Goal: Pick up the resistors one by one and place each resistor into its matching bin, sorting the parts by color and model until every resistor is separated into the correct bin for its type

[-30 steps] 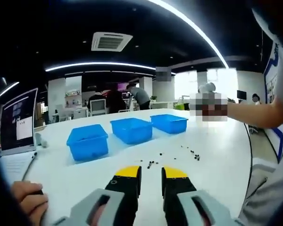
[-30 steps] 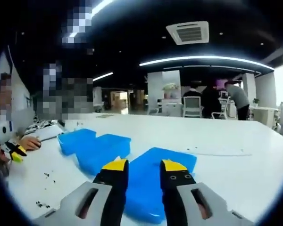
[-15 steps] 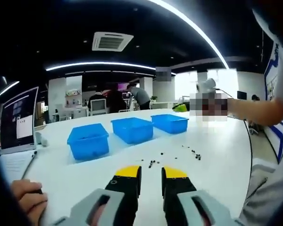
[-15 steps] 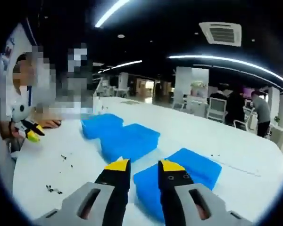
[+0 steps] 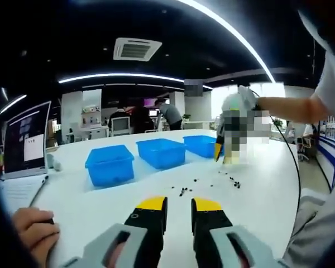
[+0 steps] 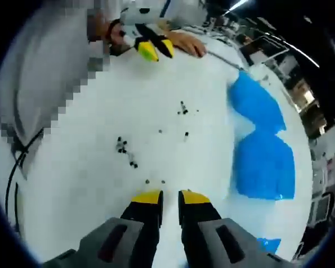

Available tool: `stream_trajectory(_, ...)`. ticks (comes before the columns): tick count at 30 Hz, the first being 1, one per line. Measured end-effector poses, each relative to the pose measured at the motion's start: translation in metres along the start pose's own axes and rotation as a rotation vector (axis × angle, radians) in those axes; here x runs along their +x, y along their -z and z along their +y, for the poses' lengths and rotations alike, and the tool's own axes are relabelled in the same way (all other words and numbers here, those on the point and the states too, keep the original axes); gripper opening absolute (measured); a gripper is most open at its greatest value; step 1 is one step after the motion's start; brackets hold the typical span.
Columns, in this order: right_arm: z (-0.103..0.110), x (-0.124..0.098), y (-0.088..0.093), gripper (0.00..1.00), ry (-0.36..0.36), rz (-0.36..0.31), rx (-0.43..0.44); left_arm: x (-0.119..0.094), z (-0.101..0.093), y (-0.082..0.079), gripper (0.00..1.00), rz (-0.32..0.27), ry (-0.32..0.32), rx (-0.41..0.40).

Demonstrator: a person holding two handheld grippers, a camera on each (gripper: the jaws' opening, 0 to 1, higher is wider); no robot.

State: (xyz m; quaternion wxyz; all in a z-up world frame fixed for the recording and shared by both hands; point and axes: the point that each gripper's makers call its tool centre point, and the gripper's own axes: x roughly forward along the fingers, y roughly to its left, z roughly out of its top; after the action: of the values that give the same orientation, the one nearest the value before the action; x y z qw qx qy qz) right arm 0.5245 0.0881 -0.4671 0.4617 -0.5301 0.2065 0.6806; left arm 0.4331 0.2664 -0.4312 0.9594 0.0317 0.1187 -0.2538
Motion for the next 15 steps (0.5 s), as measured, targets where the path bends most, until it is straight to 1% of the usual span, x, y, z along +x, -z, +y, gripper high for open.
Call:
stream_trajectory(2, 0.003, 0.004, -0.003, 0.14, -0.048, 0.023, -0.061, -0.002, 0.002, 0.000, 0.20, -0.001, -0.007, 0.000)
stream_trajectory(3, 0.003, 0.005, -0.003, 0.14, -0.055, 0.029, -0.072, -0.002, 0.003, 0.000, 0.20, -0.001, -0.008, -0.001)
stream_trajectory(5, 0.004, 0.009, -0.002, 0.14, -0.097, 0.082, -0.143, -0.004, 0.005, -0.001, 0.20, -0.003, -0.016, -0.001)
stream_trajectory(6, 0.004, 0.010, -0.001, 0.14, -0.111, 0.098, -0.164, -0.005, 0.006, -0.001, 0.20, -0.004, -0.018, -0.001)
stream_trajectory(7, 0.004, 0.012, -0.001, 0.14, -0.120, 0.109, -0.177, -0.005, 0.006, -0.001, 0.20, -0.004, -0.020, -0.001)
stream_trajectory(13, 0.010, 0.019, -0.008, 0.13, -0.190, 0.113, -0.229, -0.007, 0.011, 0.000, 0.20, 0.000, -0.032, -0.004)
stream_trajectory(15, 0.011, 0.021, -0.005, 0.07, -0.200, 0.129, -0.235, -0.007, 0.012, 0.000, 0.20, -0.002, -0.036, -0.004)
